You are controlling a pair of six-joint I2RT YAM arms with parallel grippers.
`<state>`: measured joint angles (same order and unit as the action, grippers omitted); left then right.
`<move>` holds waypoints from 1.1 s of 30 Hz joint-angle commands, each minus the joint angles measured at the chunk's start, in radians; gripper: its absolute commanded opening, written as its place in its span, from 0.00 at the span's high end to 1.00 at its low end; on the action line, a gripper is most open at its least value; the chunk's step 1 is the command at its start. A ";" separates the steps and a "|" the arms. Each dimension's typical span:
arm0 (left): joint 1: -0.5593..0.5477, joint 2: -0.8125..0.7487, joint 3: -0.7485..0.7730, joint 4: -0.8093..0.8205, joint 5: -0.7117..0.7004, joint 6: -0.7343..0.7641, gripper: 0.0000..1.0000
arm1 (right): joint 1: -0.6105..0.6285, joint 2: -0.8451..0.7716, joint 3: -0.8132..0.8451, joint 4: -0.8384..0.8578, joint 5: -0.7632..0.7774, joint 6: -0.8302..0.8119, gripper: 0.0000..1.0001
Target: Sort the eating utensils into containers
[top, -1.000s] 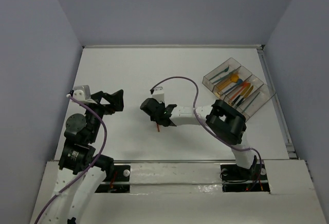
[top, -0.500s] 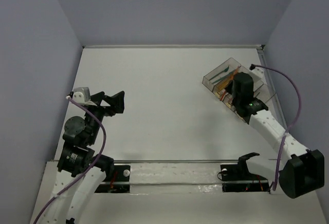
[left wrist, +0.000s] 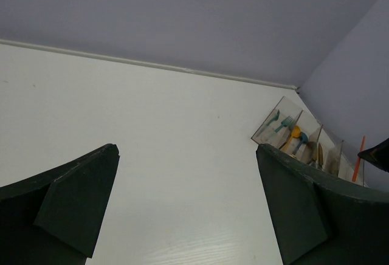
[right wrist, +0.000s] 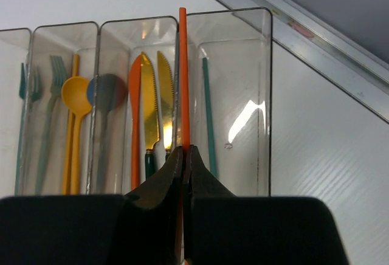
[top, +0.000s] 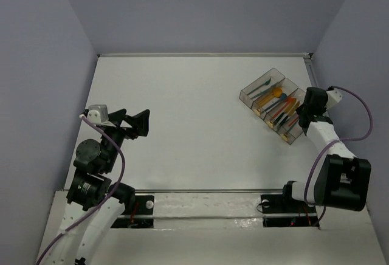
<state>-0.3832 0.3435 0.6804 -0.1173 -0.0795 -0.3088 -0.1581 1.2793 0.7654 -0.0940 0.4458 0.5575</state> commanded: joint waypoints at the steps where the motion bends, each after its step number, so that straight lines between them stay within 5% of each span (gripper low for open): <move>1: -0.010 -0.009 0.008 0.036 0.006 0.004 0.01 | -0.063 0.014 -0.005 0.076 -0.064 0.013 1.00; 5: -0.019 -0.009 0.007 0.038 0.006 0.002 0.01 | -0.072 0.043 -0.006 0.074 -0.052 0.027 0.97; 15: -0.019 -0.006 0.007 0.039 0.006 0.004 0.01 | -0.072 -0.035 -0.055 0.060 -0.093 0.047 0.37; 20: -0.019 0.003 0.008 0.038 -0.003 0.007 0.01 | -0.072 -0.247 -0.055 0.050 -0.270 0.029 0.27; 24: -0.019 0.018 0.013 0.030 -0.019 0.008 0.01 | -0.072 -0.429 -0.031 0.028 -0.512 0.024 0.00; 29: -0.010 0.026 0.018 0.042 0.038 -0.016 0.01 | -0.072 -0.612 0.054 -0.021 -0.873 0.030 0.00; 33: -0.010 0.020 0.077 0.074 0.075 -0.029 0.01 | -0.072 -0.751 0.153 -0.068 -0.960 0.019 0.00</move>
<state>-0.3973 0.3607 0.6811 -0.1146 -0.0566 -0.3183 -0.2237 0.6174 0.8112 -0.1318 -0.3016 0.5972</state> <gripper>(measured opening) 0.992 0.995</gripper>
